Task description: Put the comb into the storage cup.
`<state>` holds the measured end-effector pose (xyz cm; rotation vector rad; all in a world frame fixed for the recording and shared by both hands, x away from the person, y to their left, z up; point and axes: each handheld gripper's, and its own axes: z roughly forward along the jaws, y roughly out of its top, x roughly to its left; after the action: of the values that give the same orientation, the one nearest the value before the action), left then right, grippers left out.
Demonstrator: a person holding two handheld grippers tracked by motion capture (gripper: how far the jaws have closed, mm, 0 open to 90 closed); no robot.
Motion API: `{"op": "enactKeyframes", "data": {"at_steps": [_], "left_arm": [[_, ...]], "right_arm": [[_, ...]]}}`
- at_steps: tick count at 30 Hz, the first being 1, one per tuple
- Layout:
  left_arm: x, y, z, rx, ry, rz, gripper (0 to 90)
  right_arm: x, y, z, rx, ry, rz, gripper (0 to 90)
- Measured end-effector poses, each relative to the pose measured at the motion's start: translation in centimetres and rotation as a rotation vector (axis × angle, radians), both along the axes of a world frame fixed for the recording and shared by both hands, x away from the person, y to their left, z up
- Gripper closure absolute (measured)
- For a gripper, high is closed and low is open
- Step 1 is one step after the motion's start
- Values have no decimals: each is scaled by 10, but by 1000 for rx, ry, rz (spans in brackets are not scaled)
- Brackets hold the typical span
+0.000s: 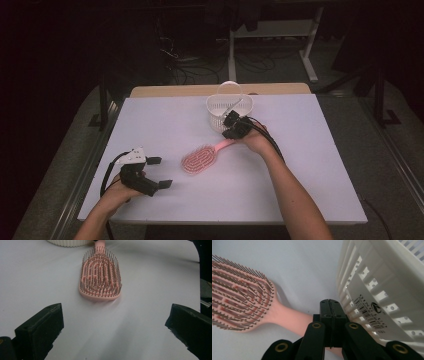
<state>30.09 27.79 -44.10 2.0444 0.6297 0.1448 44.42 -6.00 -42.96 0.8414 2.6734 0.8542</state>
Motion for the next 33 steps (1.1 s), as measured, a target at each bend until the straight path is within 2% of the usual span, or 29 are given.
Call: {"op": "enactKeyframes", "data": {"at_steps": [14, 18, 22, 33], "left_arm": [[0, 0, 0, -4, 1, -1, 2], [0, 1, 0, -7, 2, 1, 2], [0, 1, 0, -8, 3, 2, 2], [0, 1, 0, -7, 3, 0, 2]], "right_arm": [[1, 0, -2, -4, 4, -1, 889], [-1, 1, -5, -33, 7, 4, 889], [-2, 0, -6, -41, 6, 7, 889], [-5, -10, -8, -55, 41, 0, 889]]}}
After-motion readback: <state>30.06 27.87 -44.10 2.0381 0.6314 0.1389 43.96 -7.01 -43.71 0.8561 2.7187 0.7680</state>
